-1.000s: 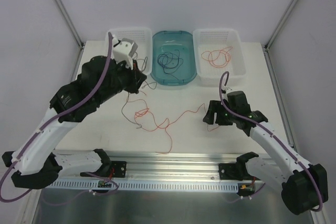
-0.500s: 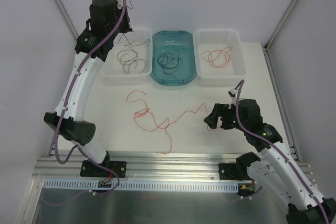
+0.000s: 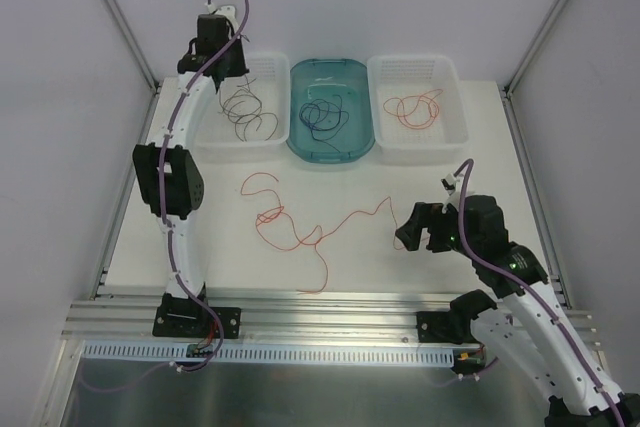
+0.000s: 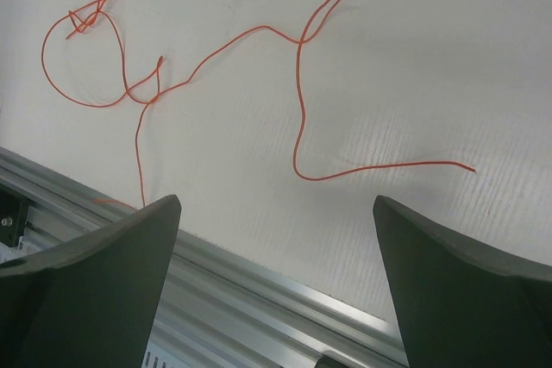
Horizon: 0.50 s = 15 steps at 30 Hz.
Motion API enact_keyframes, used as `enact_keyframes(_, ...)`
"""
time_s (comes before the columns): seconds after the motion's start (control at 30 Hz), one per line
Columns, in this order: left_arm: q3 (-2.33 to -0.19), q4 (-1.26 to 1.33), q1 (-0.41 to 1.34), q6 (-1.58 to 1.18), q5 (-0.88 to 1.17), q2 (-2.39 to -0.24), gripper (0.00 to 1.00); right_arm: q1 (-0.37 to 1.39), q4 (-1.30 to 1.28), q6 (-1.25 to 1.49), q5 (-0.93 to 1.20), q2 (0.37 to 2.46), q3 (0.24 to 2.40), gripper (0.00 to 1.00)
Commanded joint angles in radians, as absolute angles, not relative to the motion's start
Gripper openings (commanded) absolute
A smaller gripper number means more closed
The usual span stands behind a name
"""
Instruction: Untangle the cables
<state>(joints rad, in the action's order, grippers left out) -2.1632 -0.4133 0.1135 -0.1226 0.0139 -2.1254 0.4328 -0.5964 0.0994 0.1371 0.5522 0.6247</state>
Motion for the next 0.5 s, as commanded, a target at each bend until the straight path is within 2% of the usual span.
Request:
enact_keyframes(0.0, -2.165, -0.374, 0.109, -0.153, 0.092, -2.169, 0.15, 0.437, -0.598, 0.084, 0.147, 0.568, 0.669, 1.0)
enact_keyframes(0.1, -2.117, -0.373, 0.106, -0.16, 0.094, -2.146, 0.31, 0.439, -0.6, 0.078, 0.152, 0.572, 0.676, 1.0)
enact_keyframes(0.13, -2.102, -0.374, 0.106, -0.16, 0.086, -2.113, 0.47, 0.439, -0.601, 0.072, 0.15, 0.575, 0.68, 1.0)
enact_keyframes(0.2, -2.05, -0.374, 0.106, -0.163, 0.054, -2.067, 0.65, 0.439, -0.604, 0.064, 0.14, 0.589, 0.69, 1.0)
enact_keyframes(0.23, -2.03, -0.374, 0.106, -0.167, 0.048, -2.01, 0.85, 0.437, -0.603, 0.061, 0.141, 0.592, 0.692, 1.0)
enact_keyframes(0.3, -1.958, -0.374, 0.106, -0.202, 0.038, -1.906, 0.99, 0.439, -0.589, 0.058, 0.155, 0.598, 0.696, 0.99)
enact_keyframes(0.47, -1.7, -0.376, 0.11, -0.328, 0.135, -1.657, 0.99, 0.455, -0.558, 0.06, 0.212, 0.675, 0.721, 1.0)
